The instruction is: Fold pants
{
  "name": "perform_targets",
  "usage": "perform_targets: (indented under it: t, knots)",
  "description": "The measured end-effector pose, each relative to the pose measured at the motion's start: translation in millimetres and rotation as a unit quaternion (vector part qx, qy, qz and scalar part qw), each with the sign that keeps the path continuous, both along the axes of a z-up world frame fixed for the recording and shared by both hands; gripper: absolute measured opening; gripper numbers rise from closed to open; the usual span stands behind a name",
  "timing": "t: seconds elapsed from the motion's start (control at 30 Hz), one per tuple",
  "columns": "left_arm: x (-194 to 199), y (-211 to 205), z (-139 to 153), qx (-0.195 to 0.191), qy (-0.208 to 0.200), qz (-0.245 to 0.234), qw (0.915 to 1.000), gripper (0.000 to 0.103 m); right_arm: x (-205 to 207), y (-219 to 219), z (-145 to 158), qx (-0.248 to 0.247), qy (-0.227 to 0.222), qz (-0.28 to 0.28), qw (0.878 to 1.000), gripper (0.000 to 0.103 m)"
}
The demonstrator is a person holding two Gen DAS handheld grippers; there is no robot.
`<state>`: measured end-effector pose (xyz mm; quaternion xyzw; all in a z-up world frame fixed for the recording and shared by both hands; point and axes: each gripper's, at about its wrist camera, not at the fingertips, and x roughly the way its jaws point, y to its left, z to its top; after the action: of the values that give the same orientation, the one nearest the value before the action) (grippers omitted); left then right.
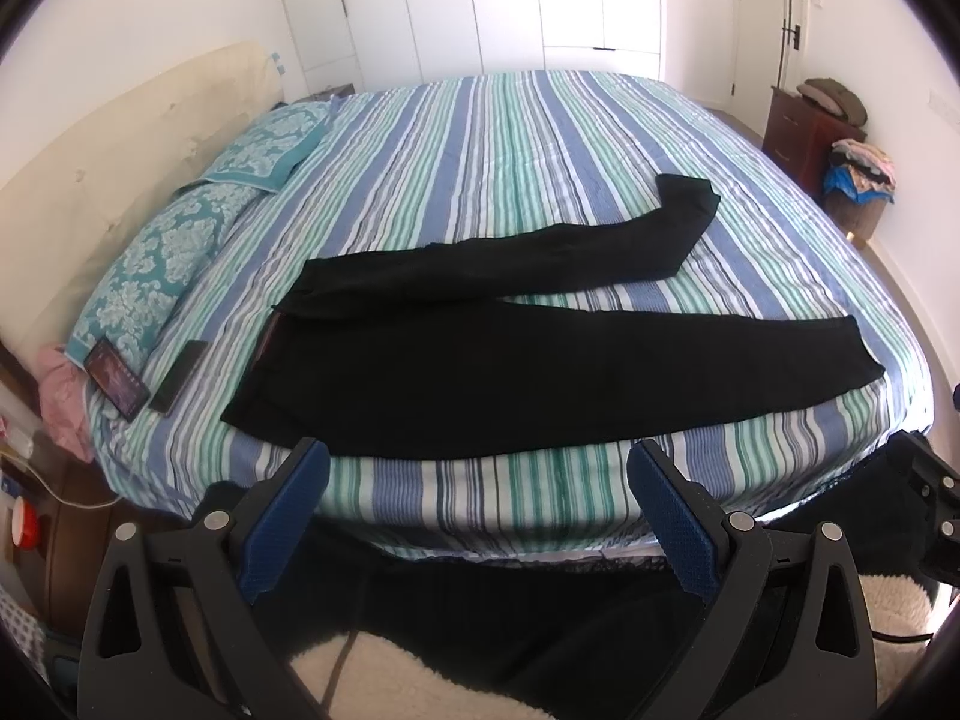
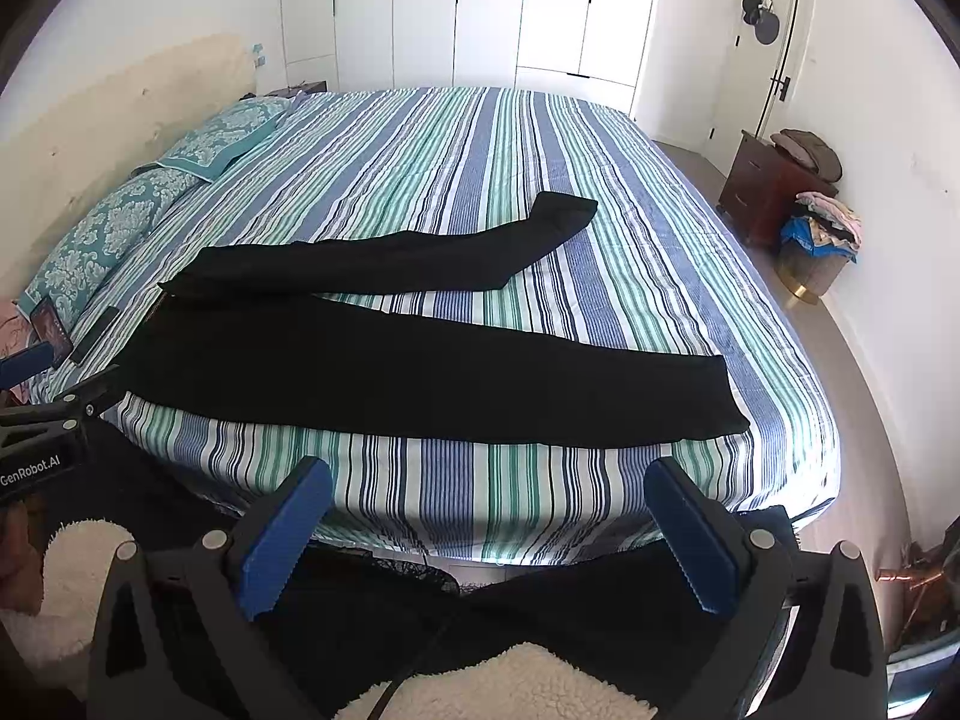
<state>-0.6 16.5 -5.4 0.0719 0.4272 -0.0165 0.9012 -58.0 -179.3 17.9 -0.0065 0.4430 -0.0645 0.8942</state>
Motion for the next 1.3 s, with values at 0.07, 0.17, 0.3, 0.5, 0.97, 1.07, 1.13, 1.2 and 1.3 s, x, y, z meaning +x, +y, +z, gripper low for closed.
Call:
perform_targets:
  t: [0.07, 0.17, 0.3, 0.5, 0.97, 1.07, 1.13, 1.2, 1.3]
  knots:
    - [0.4, 0.4, -0.6, 0.000, 0.001, 0.002, 1.0000, 0.100, 1.1, 0.8, 0.0, 0.000, 0.000, 0.002, 1.000, 0.103]
    - [2.1, 0.4, -2.5, 0.000, 0.004, 0.005, 1.0000, 0.100, 2.7, 2.3, -1.2, -0.001, 0.001, 0.006, 1.000, 0.103]
    - [4.2, -1.8, -5.1, 0.003, 0.009, 0.003, 1.0000, 0.100, 4.5, 2.3, -3.7, 0.000, 0.003, 0.010, 1.000, 0.103]
    - [11.7, -2.5, -12.8, 0.003, 0.023, 0.005, 0.9997, 0.100, 10.3, 1.9, -10.9, 0.004, 0.012, 0.018, 1.000, 0.103]
    - [101.7, 19.7, -23.0, 0.030, -0.029, 0.037, 0.9984, 0.100, 74.6, -22.9, -19.9, 0.032, -0.025, 0.062, 0.997, 0.103]
    - [126.8, 31.9, -33.8, 0.014, -0.026, 0.061, 0.9977, 0.100, 121.2, -59.4, -26.4, 0.073, -0.037, 0.058, 0.995, 0.103]
    - [138.3, 38.0, -44.4, 0.006, -0.018, 0.073, 0.9971, 0.100, 162.8, -88.1, -37.3, 0.089, -0.029, 0.046, 0.995, 0.103]
    - [146.4, 41.3, -55.3, 0.002, -0.011, 0.077, 0.9970, 0.100, 209.3, -122.7, -52.6, 0.111, -0.003, 0.007, 0.994, 0.103]
    - [157.6, 44.9, -71.5, -0.001, 0.008, 0.080, 0.9967, 0.100, 276.6, -180.4, -76.2, 0.164, 0.003, -0.039, 0.986, 0.103]
